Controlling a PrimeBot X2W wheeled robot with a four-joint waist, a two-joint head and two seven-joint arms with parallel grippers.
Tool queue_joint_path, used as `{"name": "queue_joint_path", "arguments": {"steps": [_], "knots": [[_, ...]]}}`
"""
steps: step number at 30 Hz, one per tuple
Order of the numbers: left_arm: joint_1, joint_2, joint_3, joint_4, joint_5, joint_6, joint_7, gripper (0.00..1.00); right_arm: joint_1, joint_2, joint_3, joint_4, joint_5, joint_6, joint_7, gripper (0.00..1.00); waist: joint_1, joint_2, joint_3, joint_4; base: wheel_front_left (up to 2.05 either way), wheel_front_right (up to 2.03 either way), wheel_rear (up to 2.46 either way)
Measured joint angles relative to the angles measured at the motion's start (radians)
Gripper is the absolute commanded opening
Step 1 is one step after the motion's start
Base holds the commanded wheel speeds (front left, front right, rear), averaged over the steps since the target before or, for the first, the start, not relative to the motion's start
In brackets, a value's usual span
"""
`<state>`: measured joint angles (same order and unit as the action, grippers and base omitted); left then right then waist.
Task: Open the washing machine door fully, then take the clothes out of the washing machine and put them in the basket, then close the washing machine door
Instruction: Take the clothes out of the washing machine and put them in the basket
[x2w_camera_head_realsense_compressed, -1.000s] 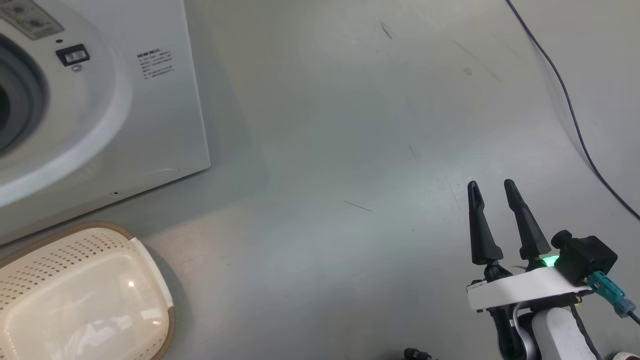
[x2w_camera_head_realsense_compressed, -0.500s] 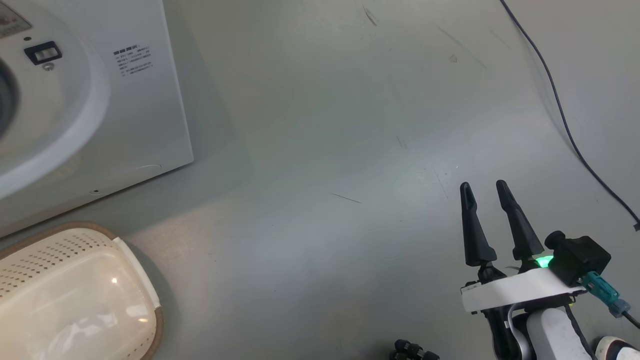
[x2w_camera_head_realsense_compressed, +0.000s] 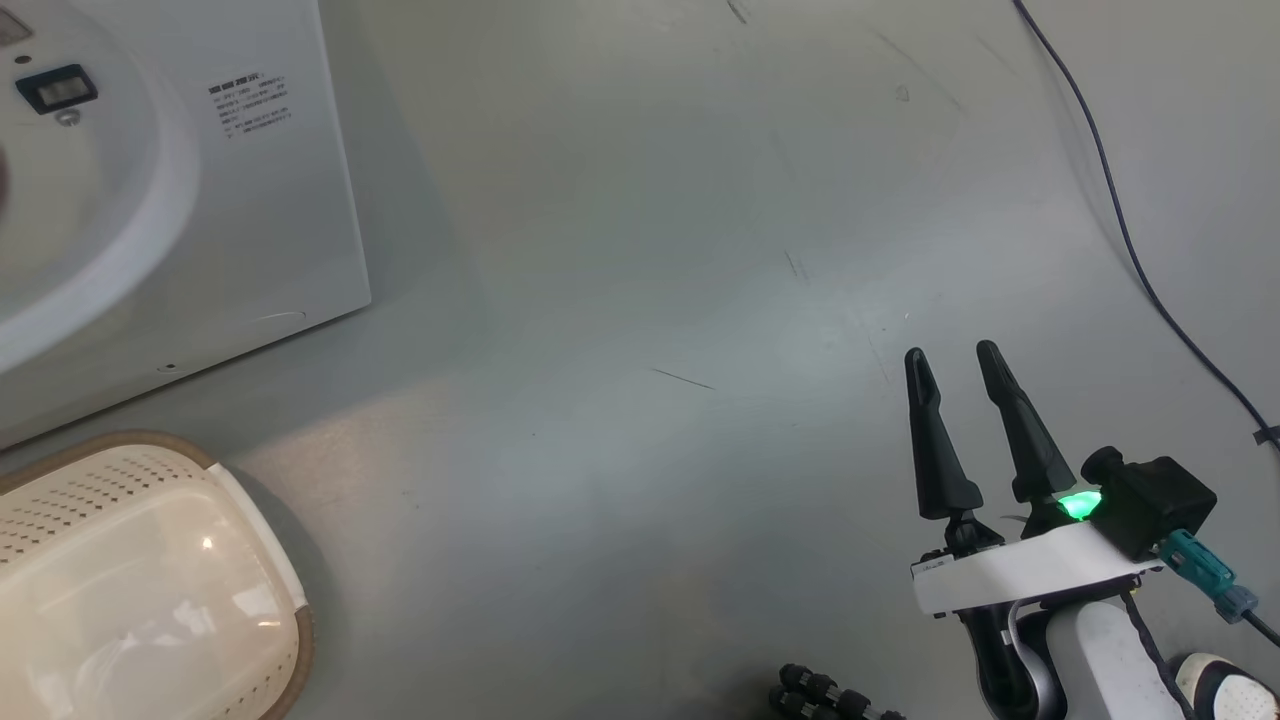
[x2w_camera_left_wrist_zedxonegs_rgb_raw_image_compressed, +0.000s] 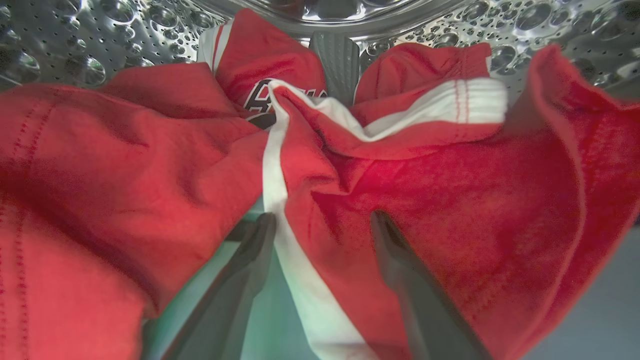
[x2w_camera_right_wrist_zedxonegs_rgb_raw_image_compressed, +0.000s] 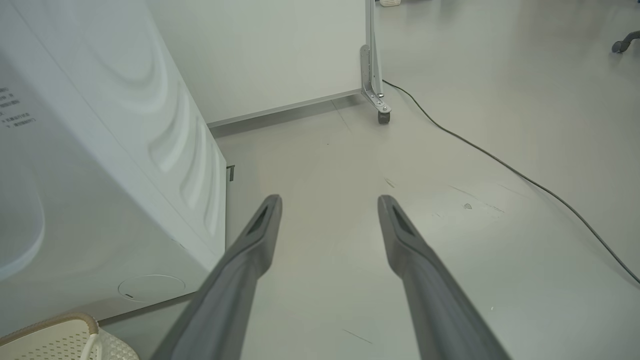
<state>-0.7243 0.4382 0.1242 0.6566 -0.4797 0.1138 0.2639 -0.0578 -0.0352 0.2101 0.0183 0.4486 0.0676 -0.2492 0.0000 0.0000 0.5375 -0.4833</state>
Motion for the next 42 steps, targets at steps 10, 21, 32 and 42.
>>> {"name": "queue_joint_path", "arguments": {"steps": [10,21,32,42], "knots": [[-0.030,0.012,0.002,0.051,0.011,0.000,-0.001,1.00,-0.008,0.000,0.007,-0.004,0.009,-0.009,0.000,1.00,0.0000,0.0000,0.021,-0.007,0.00,0.00,0.00],[-0.059,-0.016,-0.019,0.085,0.018,0.000,-0.039,0.00,-0.023,0.000,0.007,-0.006,0.009,-0.019,0.000,1.00,0.0000,0.0000,0.022,0.002,0.00,0.00,0.00],[-0.067,-0.093,-0.045,0.111,0.016,-0.051,-0.158,0.00,-0.036,0.000,-0.021,-0.003,-0.003,-0.028,0.000,1.00,0.0000,0.0000,-0.027,0.043,0.00,0.00,0.00],[-0.058,-0.151,-0.090,0.117,0.018,-0.112,-0.258,0.00,-0.036,-0.001,-0.045,0.011,-0.030,-0.027,0.000,1.00,0.0000,0.0000,-0.084,0.101,0.00,0.00,0.00]]}}
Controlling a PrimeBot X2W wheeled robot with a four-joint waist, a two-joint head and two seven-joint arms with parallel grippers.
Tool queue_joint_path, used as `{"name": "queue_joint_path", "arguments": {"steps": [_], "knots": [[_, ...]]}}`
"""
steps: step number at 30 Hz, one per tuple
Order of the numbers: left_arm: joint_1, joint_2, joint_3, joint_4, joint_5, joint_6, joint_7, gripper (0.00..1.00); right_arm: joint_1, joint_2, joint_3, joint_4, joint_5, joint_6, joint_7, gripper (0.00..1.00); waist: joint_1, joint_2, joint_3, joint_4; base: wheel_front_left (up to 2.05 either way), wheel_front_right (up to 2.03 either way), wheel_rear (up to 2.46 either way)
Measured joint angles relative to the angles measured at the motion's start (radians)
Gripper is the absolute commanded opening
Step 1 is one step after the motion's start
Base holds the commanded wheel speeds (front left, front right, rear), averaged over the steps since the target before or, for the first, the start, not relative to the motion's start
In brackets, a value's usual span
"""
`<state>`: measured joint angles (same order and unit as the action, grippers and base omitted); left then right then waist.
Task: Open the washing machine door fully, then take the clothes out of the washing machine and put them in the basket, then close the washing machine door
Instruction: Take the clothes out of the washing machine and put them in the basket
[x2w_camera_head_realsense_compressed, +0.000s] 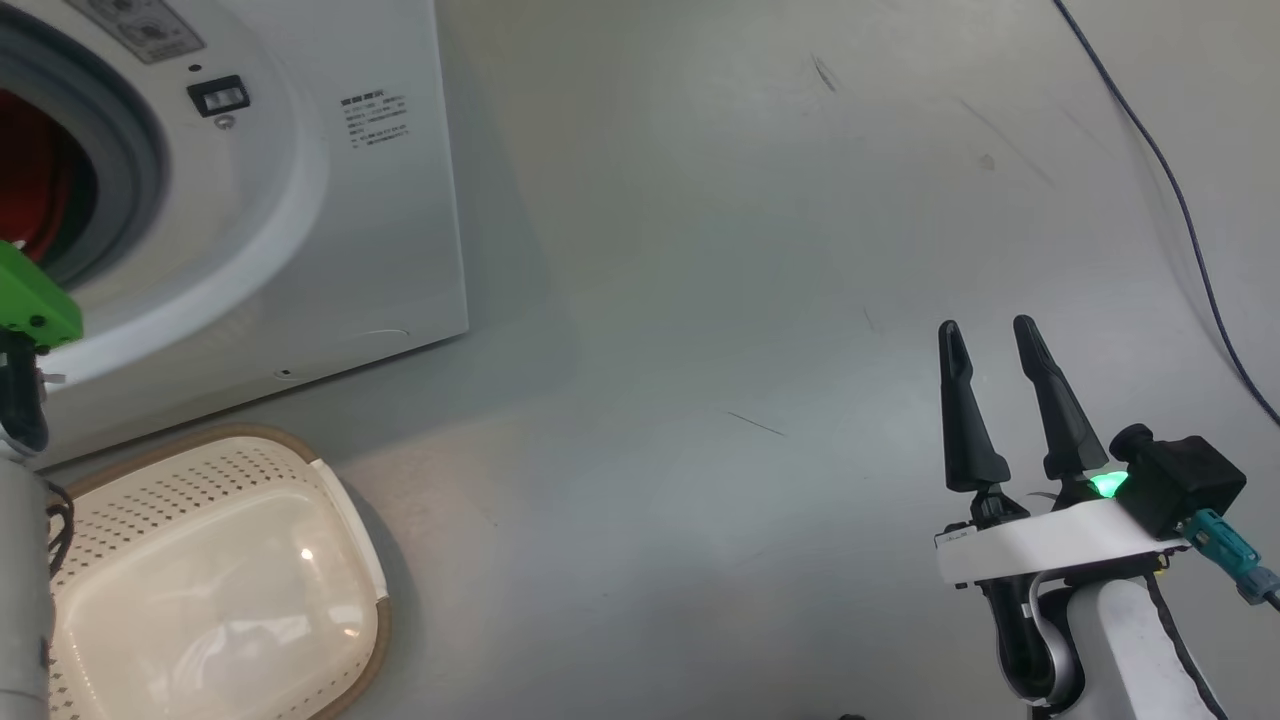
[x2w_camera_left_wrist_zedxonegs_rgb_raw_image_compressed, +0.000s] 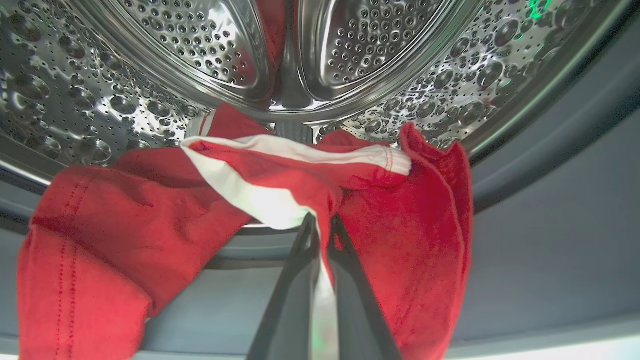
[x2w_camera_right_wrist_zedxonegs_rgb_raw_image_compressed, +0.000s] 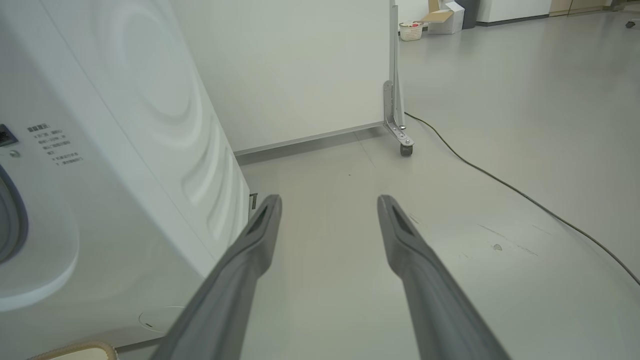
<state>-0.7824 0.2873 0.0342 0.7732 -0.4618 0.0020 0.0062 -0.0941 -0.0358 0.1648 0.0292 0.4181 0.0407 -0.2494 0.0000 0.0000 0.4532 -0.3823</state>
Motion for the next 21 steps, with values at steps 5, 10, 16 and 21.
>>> {"name": "queue_joint_path", "arguments": {"steps": [5,10,16,21], "knots": [[0.025,-0.024,-0.028,0.001,0.014,-0.028,-0.052,0.00,0.001,-0.001,-0.018,0.011,-0.019,0.002,0.000,1.00,0.0000,0.0000,-0.037,0.040,0.00,0.00,0.00],[0.052,-0.048,-0.055,0.000,0.024,-0.059,-0.101,0.00,0.004,-0.003,-0.033,0.016,-0.035,0.005,0.000,1.00,0.0000,0.0000,-0.075,0.086,0.00,0.00,0.00],[0.100,-0.078,-0.096,-0.001,0.042,-0.080,-0.146,0.00,0.023,-0.011,-0.045,0.024,-0.044,0.011,0.000,1.00,0.0000,0.0000,-0.119,0.148,0.00,0.00,0.00],[0.147,-0.092,-0.127,-0.008,0.055,-0.098,-0.181,0.00,0.044,-0.014,-0.052,0.029,-0.051,0.016,0.000,1.00,0.0000,0.0000,-0.154,0.199,0.00,0.00,0.00]]}}
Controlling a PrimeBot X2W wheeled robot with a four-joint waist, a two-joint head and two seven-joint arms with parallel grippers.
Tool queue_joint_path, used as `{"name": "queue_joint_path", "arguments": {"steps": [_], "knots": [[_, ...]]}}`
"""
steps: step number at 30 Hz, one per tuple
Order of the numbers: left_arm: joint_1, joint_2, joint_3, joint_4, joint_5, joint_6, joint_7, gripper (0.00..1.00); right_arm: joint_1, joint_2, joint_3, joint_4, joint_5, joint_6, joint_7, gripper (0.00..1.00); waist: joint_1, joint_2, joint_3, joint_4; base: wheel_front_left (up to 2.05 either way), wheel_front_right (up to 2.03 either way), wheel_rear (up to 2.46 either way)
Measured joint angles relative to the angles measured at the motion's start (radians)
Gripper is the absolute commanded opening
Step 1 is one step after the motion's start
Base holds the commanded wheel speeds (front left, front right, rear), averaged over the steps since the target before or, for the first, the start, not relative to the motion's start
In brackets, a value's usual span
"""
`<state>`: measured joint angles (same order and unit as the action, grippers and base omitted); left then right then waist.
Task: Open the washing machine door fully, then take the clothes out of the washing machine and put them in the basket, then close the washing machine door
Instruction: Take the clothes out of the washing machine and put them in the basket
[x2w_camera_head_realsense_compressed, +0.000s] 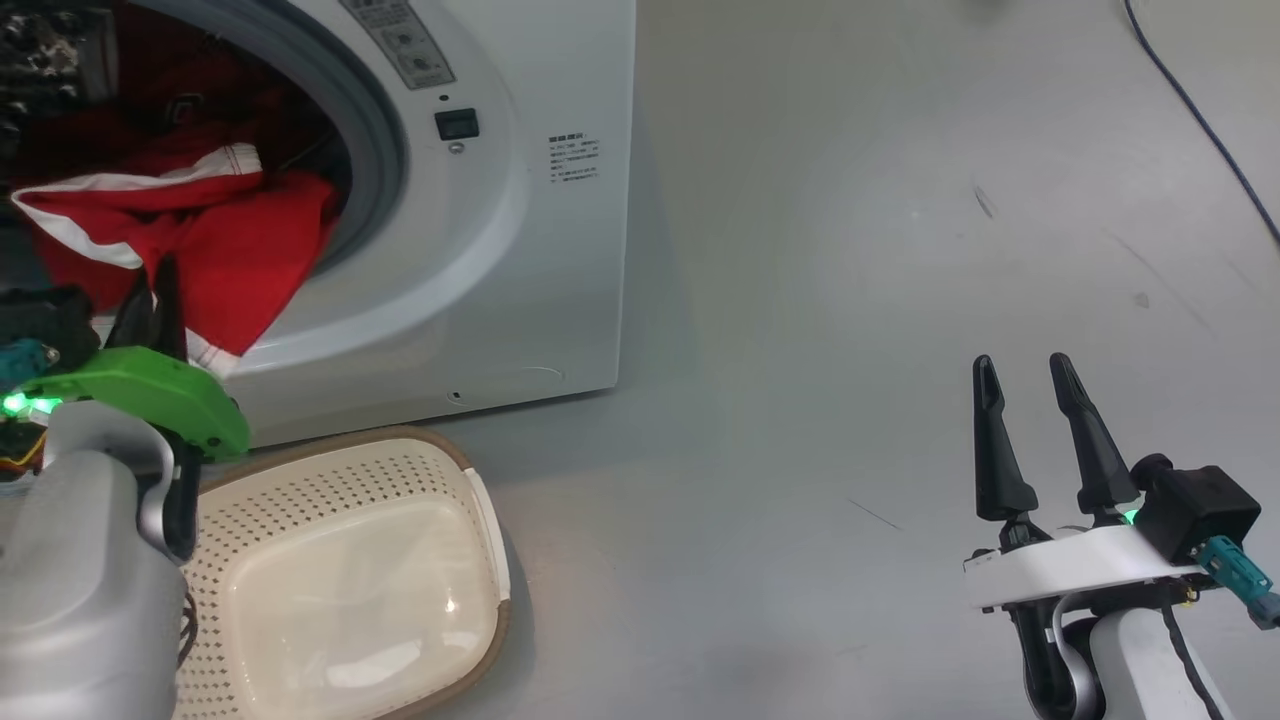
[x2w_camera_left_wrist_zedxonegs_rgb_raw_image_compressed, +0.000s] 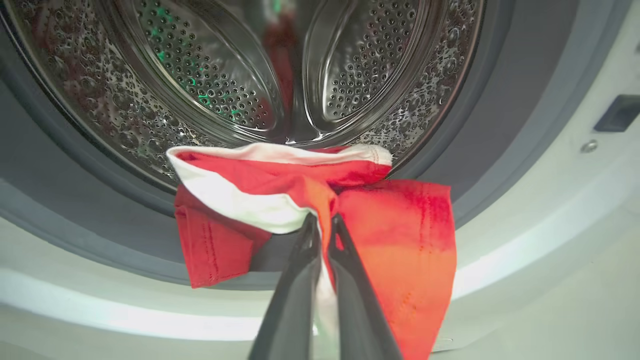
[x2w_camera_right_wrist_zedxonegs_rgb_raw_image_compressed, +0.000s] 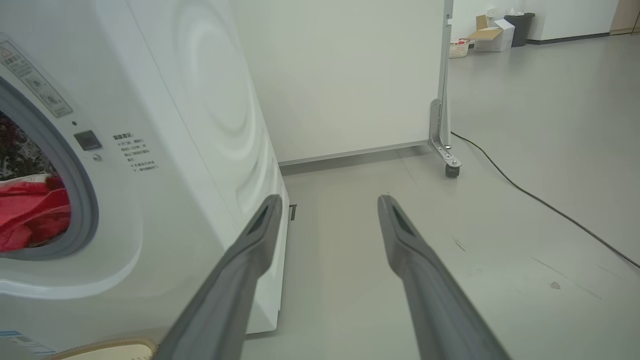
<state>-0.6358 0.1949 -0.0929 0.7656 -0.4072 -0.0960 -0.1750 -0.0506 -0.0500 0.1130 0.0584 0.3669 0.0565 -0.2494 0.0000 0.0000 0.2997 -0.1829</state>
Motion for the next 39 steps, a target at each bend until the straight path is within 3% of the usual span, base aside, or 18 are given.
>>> {"name": "queue_joint_path", "arguments": {"steps": [19,39], "knots": [[0.119,-0.039,-0.038,-0.162,0.023,-0.015,-0.074,0.00,0.045,-0.001,-0.014,0.019,-0.008,0.015,0.000,1.00,0.0000,0.0000,-0.118,0.147,0.00,0.00,0.00],[0.216,-0.047,0.012,-0.545,0.056,-0.024,-0.077,0.00,0.074,0.000,-0.006,0.023,-0.009,0.030,0.000,1.00,0.0000,0.0000,-0.173,0.191,0.00,0.00,0.00]]}}
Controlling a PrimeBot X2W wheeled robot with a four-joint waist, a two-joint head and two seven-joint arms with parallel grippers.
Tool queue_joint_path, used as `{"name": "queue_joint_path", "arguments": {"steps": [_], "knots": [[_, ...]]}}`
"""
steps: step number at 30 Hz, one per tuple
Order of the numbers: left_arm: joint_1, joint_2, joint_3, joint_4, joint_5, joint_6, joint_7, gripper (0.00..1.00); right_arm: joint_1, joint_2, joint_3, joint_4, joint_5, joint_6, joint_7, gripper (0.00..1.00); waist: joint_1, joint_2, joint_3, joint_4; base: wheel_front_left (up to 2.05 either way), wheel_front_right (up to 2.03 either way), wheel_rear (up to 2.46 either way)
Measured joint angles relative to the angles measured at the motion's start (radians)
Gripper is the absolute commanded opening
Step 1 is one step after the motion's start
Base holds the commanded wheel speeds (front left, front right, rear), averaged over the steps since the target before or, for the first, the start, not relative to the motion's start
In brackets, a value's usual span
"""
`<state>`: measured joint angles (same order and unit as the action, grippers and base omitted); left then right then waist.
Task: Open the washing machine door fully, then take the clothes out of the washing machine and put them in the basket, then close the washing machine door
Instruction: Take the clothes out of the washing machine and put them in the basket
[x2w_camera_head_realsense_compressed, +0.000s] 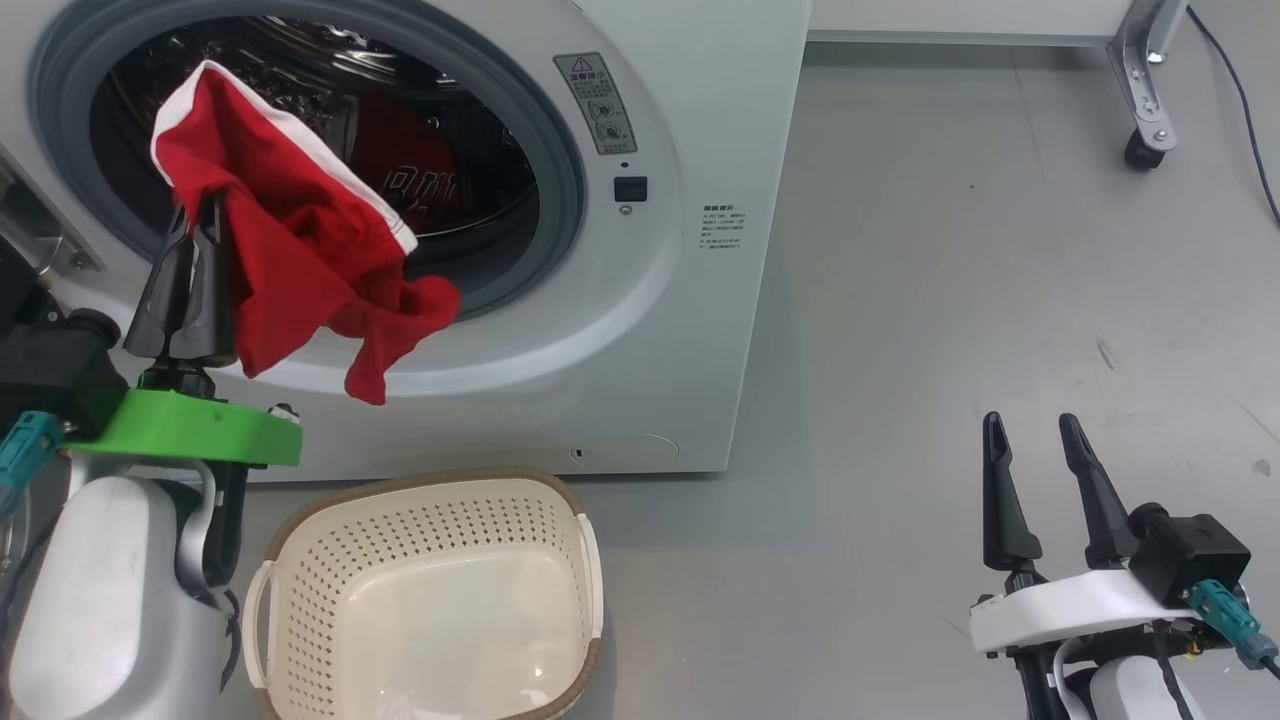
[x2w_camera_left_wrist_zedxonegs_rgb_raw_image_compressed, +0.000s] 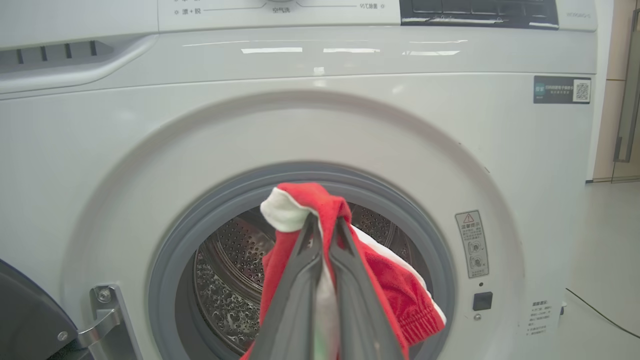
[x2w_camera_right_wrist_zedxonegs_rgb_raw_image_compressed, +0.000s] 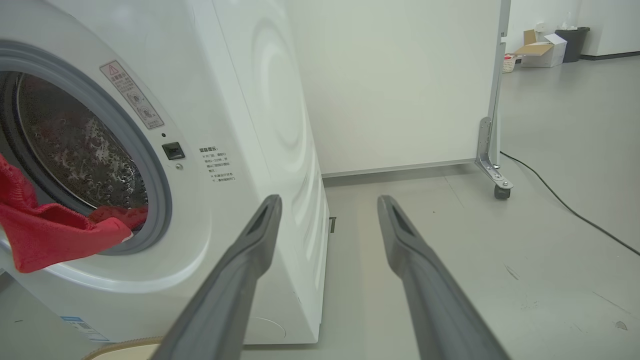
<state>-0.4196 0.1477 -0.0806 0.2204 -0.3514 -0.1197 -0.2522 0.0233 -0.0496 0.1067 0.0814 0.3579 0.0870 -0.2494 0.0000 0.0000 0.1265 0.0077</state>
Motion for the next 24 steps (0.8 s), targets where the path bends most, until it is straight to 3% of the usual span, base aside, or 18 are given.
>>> {"name": "queue_joint_path", "arguments": {"steps": [12,24], "knots": [[0.055,-0.012,0.015,-0.132,0.001,0.000,-0.005,0.00,0.006,0.000,-0.004,-0.006,0.000,0.004,0.000,1.00,0.0001,0.0000,0.004,0.009,0.00,0.00,0.00],[0.206,-0.005,-0.081,-0.009,-0.011,-0.001,0.036,0.00,0.006,0.001,-0.003,-0.009,-0.006,0.005,0.000,1.00,0.0000,0.0000,0.029,0.005,0.00,0.00,0.00]]}}
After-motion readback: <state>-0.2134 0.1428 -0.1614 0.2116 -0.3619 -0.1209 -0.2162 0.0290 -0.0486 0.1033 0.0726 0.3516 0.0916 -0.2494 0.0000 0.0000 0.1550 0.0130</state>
